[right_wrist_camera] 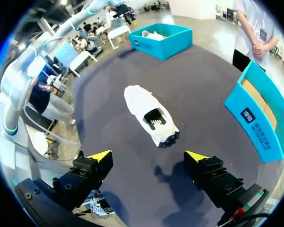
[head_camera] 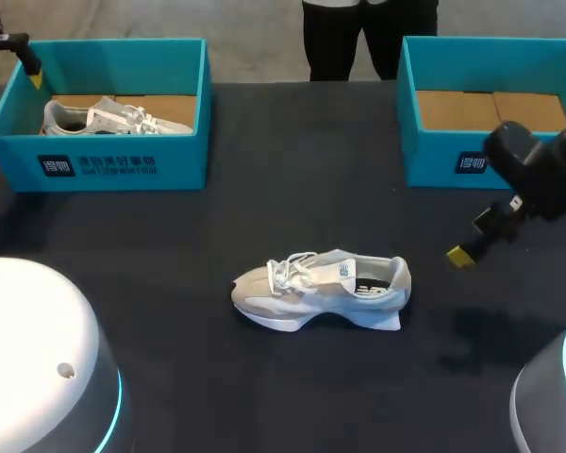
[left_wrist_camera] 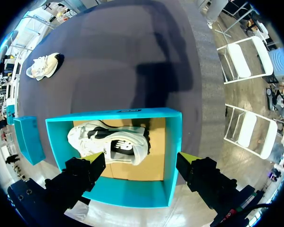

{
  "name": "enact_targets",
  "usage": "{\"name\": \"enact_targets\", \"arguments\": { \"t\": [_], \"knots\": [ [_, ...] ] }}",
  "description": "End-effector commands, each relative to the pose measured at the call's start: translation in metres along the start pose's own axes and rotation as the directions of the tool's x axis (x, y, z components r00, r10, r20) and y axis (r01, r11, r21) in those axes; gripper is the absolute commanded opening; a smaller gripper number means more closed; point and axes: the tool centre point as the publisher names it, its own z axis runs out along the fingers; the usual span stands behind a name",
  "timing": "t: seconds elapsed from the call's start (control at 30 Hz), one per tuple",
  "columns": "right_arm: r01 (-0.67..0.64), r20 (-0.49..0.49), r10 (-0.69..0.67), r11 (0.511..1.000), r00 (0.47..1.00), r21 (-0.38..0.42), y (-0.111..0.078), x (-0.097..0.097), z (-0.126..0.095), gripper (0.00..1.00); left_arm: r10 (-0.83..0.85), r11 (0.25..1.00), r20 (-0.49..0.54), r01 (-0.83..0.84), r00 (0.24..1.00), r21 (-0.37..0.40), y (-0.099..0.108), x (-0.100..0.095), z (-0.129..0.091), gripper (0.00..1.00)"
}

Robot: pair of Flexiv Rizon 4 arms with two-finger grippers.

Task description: Take the shoe out of the shoebox, open the shoe tongue, remove and reinsert the insole, then place the shoe into the shoebox

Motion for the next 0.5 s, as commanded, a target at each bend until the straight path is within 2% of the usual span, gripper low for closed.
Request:
{"name": "enact_targets", "arguments": {
  "t": [0.03,0.07,0.1,0.13,0.2,0.37,0.5],
  "knots": [
    [0.036,0.061,-0.035,0.999,0.997,-0.007,-0.001,0.001,0.003,1.0,0.0,1.0,-0.002,0.0,1.0,-0.003,-0.001,0.0,0.0,1.0],
    [0.058,0.075,-0.056,0.998,0.996,-0.027,0.0,0.001,0.004,1.0,0.0,1.0,-0.002,0.0,1.0,-0.003,-0.001,0.0,0.0,1.0],
    [0.071,0.124,-0.06,0.994,0.99,-0.089,0.001,-0.002,0.003,1.0,0.0,1.0,-0.002,0.0,1.0,-0.003,-0.001,0.0,0.0,1.0],
    [0.093,0.159,-0.077,0.992,0.984,-0.091,0.001,-0.004,0.004,1.0,0.0,1.0,-0.002,0.0,1.0,-0.003,-0.001,0.0,0.0,1.0],
    [0.123,0.137,-0.105,0.983,0.985,-0.134,0.001,-0.005,0.006,1.0,0.0,1.0,-0.002,0.0,1.0,-0.003,-0.001,0.0,0.0,1.0],
    [0.184,0.189,-0.152,0.968,0.97,-0.169,0.004,-0.014,0.018,1.0,0.0,1.0,-0.002,0.0,1.0,-0.003,-0.001,0.0,0.0,1.0],
    [0.234,0.141,-0.208,0.949,0.968,-0.21,0.004,-0.02,0.03,1.0,0.0,1.0,-0.002,0.0,1.0,-0.003,-0.001,0.0,0.0,1.0]
  ]
}}
